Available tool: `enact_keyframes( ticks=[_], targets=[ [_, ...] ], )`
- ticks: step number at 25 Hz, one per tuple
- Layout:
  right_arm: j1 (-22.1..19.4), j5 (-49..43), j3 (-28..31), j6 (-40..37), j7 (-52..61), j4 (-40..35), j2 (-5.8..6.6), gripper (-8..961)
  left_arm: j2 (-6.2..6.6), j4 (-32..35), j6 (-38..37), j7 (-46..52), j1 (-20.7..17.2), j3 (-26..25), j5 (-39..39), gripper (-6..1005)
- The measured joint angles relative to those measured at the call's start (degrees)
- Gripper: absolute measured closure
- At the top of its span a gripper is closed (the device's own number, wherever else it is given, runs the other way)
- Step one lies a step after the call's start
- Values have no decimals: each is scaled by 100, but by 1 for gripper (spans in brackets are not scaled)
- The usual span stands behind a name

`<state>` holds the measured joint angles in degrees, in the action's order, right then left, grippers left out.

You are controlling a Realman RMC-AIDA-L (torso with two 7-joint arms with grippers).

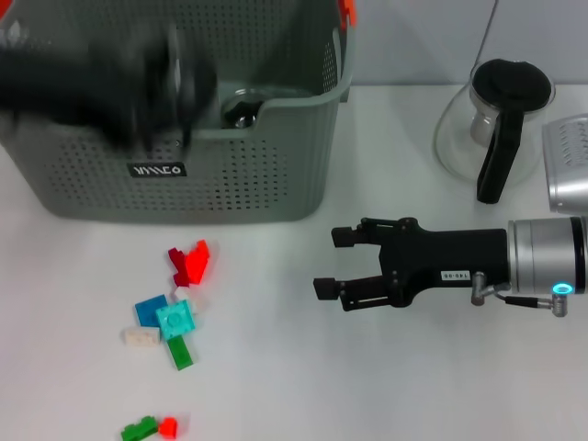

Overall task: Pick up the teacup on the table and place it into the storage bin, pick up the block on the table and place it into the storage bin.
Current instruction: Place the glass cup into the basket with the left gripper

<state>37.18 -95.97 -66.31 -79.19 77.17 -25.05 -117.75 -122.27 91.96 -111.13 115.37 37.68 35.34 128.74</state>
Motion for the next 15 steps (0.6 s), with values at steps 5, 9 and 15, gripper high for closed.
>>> enact_keyframes(
  ticks=[5,9,15],
  targets=[
    [22,-1,-8,-56,19,0,21,27,525,-1155,1701,372,590,472,287,954],
    [33,-1,-25,-61,48,0,14,28,854,-2643,3061,461,983,878,546,954],
    [54,-1,-31,-69,66,11,-4,27,987,-4198,4735,302,1325,1404,715,954]
  ],
)
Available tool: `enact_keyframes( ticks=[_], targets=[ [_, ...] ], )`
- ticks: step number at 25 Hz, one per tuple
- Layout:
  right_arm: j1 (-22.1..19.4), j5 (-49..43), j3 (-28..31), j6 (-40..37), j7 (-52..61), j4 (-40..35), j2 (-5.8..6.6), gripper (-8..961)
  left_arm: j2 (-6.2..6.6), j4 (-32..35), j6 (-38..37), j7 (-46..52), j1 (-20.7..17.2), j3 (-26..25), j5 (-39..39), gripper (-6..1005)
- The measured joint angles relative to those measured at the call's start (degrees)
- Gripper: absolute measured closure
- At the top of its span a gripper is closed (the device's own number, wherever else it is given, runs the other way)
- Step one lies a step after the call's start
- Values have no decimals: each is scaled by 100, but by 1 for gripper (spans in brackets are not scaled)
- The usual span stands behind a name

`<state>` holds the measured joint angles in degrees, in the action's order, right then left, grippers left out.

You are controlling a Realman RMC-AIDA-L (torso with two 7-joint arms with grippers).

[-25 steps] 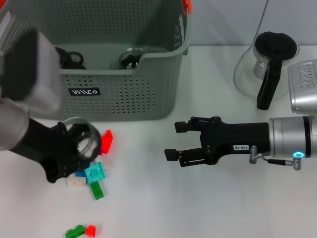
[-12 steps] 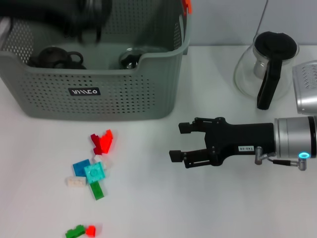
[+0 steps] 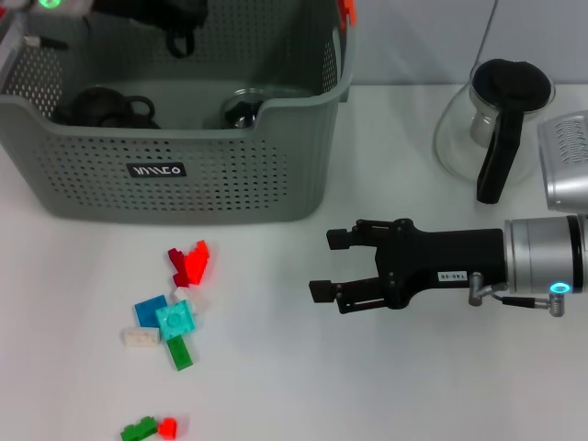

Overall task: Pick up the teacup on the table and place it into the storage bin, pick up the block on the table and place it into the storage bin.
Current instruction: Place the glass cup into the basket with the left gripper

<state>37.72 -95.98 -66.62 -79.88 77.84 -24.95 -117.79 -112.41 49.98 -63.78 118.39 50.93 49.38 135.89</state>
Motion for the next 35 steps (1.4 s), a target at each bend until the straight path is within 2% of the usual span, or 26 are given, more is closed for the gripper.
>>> enact_keyframes(
  ticks=[7,14,25,31,35],
  targets=[
    [-18,0,0,-1,7,32,18,28,-228,-582,1145,-22,-17,534,305,955],
    [-45,0,0,2,11,34,32,27,-358,-755,1585,-47,-19,935,375,955],
    [-60,0,0,-2,13,41,28,27,-479,-724,1734,6,-36,998,660,942],
    [-60,0,1,-2,12,43,28,27,-484,-722,1748,62,-54,983,669,935],
    [-64,0,0,-14,13,43,28,27,-484,-711,1754,67,-70,982,669,798]
  ],
)
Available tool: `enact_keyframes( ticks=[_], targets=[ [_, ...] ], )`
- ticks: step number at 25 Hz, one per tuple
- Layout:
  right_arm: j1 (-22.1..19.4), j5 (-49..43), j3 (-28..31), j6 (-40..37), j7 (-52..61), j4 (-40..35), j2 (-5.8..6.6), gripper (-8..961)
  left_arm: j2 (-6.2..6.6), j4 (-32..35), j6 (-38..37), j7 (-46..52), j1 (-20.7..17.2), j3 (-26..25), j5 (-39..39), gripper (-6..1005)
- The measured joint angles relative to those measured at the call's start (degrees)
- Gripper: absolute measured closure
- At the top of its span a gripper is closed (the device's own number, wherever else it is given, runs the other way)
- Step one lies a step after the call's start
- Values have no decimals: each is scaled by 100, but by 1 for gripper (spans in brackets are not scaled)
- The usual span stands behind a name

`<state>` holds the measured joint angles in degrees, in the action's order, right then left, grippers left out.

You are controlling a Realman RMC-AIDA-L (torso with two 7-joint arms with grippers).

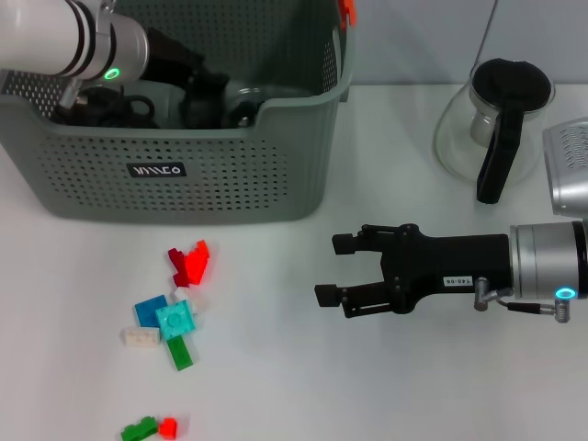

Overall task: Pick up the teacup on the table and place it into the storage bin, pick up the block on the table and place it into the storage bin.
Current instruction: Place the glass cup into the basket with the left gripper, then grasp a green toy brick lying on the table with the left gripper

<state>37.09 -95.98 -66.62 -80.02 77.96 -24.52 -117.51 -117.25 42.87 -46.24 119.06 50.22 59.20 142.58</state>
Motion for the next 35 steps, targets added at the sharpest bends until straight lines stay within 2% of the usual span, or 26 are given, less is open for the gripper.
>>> enact_keyframes(
  ticks=[2,5,8,11,12,13,15,18,21,24,27,30,32,35],
  targets=[
    [0,0,0,-18,0,-1,0,27,0,65,-1,32,-34,1,-1,730],
    [0,0,0,-23,0,-5,0,28,-8,263,-54,122,-111,-1,-5,520],
    [-5,1,0,-27,0,-17,2,28,-49,764,-153,327,-316,-34,-4,397],
    [-10,1,12,-31,0,-22,7,28,-82,1647,-416,637,-665,-93,-32,291],
    [-10,0,17,-32,-1,-22,8,28,-82,1647,-416,637,-665,-93,-32,267],
    [-10,0,22,-32,-3,-23,8,28,-185,2540,-751,897,-974,-264,-88,244],
    [-10,0,37,-32,-12,-32,10,28,-291,3127,-1036,976,-1175,-440,-215,196],
    [-9,15,47,-46,-19,-49,13,28,-483,4239,-1907,886,-1610,-753,-915,200],
    [-9,37,57,-72,-45,-54,22,27,-552,5128,-3038,543,-2172,-868,-1964,204],
    [-9,43,60,-75,-61,-54,29,27,-581,5596,-4149,46,-2588,-1024,-2832,206],
    [-10,44,100,-76,-62,-54,34,27,-632,5669,-5549,-622,-2815,-1370,-3416,207],
    [-15,44,149,-76,-63,-54,39,27,-665,5446,-6588,-1289,-2935,-1642,-3488,209],
    [-15,44,169,-76,-62,-54,43,28,-670,5354,-6947,-1600,-3061,-1624,-3332,210],
    [-13,42,199,-70,-60,-53,45,28,-672,5449,-7091,-1795,-3316,-1324,-2740,212]
  ],
)
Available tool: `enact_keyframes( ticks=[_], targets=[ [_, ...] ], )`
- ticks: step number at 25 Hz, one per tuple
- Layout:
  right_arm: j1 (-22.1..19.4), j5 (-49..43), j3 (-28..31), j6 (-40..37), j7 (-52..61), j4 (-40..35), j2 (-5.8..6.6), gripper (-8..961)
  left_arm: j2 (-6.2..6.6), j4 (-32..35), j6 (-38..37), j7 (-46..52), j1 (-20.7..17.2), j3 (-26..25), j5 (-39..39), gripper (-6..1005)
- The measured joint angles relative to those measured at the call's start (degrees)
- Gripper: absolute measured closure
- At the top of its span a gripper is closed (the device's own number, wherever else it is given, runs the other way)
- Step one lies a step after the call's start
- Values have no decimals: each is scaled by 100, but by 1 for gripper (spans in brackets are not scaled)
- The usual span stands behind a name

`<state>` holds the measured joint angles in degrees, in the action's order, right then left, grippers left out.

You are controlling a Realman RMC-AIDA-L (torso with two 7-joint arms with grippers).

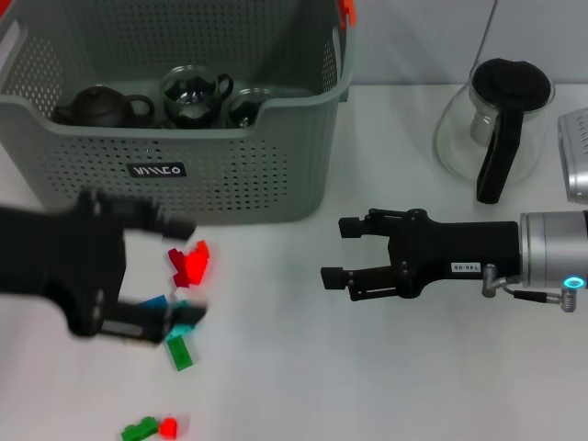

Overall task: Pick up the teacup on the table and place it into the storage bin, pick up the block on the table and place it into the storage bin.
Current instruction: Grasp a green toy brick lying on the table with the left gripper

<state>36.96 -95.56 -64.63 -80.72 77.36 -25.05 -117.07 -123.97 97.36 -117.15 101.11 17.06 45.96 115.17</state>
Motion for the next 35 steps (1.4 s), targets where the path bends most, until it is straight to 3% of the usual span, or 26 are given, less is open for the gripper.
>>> enact_keyframes(
  ticks=[5,10,16,21,35],
  targets=[
    [3,0,23,47,29,0,-1,27,-41,365,9,13,-255,815,1371,213],
    [4,-2,82,76,46,9,-7,27,-57,424,99,477,-257,1788,2519,214],
    [4,3,92,75,56,10,-9,26,-66,192,539,1139,-252,2898,3277,213],
    [18,4,100,75,64,5,-9,26,-66,-170,880,1401,-189,3299,3536,213],
    [25,2,138,83,68,0,-12,27,-75,-826,1645,1548,-187,3678,3949,214]
  ],
)
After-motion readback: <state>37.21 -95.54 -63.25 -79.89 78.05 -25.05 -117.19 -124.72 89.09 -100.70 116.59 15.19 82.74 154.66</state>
